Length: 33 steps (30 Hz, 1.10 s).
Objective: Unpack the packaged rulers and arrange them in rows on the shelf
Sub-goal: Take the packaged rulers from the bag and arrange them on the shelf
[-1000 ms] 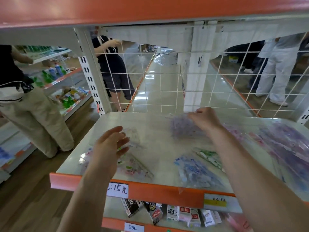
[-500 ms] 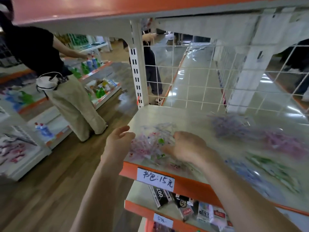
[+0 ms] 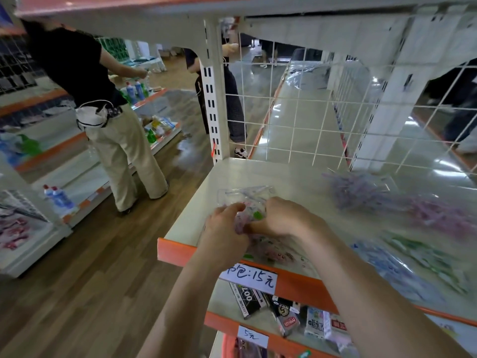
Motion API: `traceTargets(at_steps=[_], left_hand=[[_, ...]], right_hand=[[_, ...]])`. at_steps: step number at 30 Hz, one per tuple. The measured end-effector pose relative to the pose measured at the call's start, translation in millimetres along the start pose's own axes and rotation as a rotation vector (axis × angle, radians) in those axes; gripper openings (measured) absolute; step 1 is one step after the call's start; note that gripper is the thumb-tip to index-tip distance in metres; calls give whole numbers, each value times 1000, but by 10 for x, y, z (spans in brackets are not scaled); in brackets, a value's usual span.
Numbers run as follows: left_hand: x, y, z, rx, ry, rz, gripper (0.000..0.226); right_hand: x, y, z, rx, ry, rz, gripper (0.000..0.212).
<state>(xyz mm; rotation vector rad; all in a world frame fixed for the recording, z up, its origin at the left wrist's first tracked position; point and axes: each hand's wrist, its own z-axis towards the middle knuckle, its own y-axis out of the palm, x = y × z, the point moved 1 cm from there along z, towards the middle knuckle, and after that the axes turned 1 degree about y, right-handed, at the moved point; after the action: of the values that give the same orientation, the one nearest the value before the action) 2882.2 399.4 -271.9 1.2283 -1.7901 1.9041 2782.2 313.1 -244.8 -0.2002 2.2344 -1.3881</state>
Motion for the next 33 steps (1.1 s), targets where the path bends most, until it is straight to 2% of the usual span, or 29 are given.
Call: traceTargets(at_steps=[3,6,11,14,16,18,21,23,26,28,31,33], left_hand=[[17,11,-12,19,9,2,65],[30,11,-65,54,17,-67,68],[100,-43,-194,104,41,-328,62],[125,-21,-237,103,38,-419,58],[114,-7,-250,112,25,-452,56],[99,4,-260,116,18,-466,55],[92,-30,-257,120,13,-539,50],[86,-104,-230,190,-3,-581,47],[60,-232,-198,342,-51,-604,41],[50,-259,-206,372,-87,-641,38],[55,-218,-221,351,-124,-691,35],[63,-173,-212,304,-137,-702,34]], right_hand=[[38,21,32,24,-2,67,38],[86,46,19,47,2,237,41],[74,34,-77,186,-50,482,29],[65,68,-105,202,-70,507,56],[71,114,-111,184,-74,544,65],[99,125,-124,157,-72,646,61],[175,73,-147,119,-73,791,44],[225,26,-172,113,-84,824,49],[286,-71,-216,149,-130,805,48],[292,-170,-286,269,-175,749,36],[238,-289,-433,472,-187,379,30],[203,-253,-514,482,-206,165,31]])
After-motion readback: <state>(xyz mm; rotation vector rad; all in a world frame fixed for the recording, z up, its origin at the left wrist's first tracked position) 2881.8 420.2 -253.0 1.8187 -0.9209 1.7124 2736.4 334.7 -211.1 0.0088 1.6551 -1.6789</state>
